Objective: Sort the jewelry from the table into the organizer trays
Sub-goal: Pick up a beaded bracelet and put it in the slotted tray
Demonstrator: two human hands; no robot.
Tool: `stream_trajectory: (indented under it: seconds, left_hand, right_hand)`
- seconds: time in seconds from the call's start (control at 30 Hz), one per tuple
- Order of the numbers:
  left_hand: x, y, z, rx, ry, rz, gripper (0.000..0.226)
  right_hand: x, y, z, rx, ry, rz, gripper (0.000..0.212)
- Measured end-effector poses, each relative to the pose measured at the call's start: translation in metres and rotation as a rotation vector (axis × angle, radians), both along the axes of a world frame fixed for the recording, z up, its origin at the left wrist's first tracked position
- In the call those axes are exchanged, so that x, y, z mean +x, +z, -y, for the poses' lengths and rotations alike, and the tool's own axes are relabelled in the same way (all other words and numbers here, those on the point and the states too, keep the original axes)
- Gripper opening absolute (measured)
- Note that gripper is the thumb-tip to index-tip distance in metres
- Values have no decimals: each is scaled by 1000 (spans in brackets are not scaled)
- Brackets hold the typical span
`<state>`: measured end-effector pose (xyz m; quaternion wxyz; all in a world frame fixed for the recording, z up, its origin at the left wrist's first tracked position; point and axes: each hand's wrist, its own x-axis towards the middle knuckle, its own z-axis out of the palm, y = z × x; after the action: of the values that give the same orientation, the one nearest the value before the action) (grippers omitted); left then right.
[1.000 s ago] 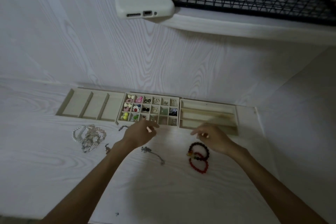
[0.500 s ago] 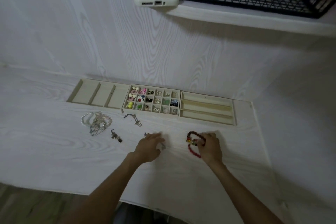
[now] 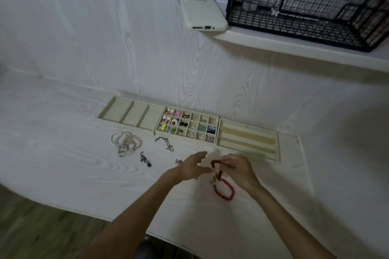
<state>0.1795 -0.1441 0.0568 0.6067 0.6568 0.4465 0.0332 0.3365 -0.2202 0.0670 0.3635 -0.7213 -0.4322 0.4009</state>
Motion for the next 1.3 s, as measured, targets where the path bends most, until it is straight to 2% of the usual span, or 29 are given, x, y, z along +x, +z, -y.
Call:
stream_trajectory:
  seconds: [0.1, 0.17, 0.3, 0.4, 0.57, 0.7, 0.8, 0.87, 0.93, 1.0, 1.07, 1.13, 1.2, 1.27, 1.3]
  left_hand:
    - [-15, 15, -10, -56, 86, 52, 66]
    - [-31, 23, -20, -67, 172, 125, 48]
    - [-66, 40, -40, -107, 432, 323, 24]
    - [-97, 49, -67, -144, 580, 476, 22]
    - [-155, 51, -118, -255, 552, 474, 20]
    - [-198, 50, -163, -258, 486, 445, 27]
    - [-224, 39, -207, -202, 565, 362, 33]
    - [-235, 28, -232, -152, 633, 316, 31]
    - [-244, 16, -252, -92, 669, 291, 22]
    - [-251, -1, -277, 51, 647, 200, 17]
    - [-257, -17, -295, 226, 570, 37, 21]
    - [-261, -30, -306, 356, 498, -84, 21]
    - [-261, -39, -312, 488, 382, -212, 14]
    - [-258, -49, -323, 653, 168, -387, 17]
    - [-255, -49, -324, 753, 85, -461, 18]
  right_hand:
    - [-16, 34, -21, 36, 127, -113, 15]
    - [-28, 47, -40, 28, 168, -155, 9]
    - [-58, 57, -77, 21, 184, -288, 22]
    - [-91, 60, -111, 40, 177, -450, 21]
    - [-135, 55, -167, -5, 5, -742, 21]
    - [-166, 39, -212, -94, -120, -790, 22]
    - [-196, 30, -250, -148, -179, -808, 8]
    - [-212, 22, -271, -175, -191, -810, 9]
    - [-225, 12, -290, -190, -187, -745, 12]
    - [-238, -4, -313, -158, -170, -580, 14]
    - [-248, -24, -332, -29, -134, -284, 16]
    - [-254, -40, -342, 65, -83, -21, 28]
    - [-256, -55, -348, 80, -42, 143, 26]
    - [-257, -65, -352, 79, 24, 367, 3]
    - [-256, -71, -354, 84, 58, 498, 12]
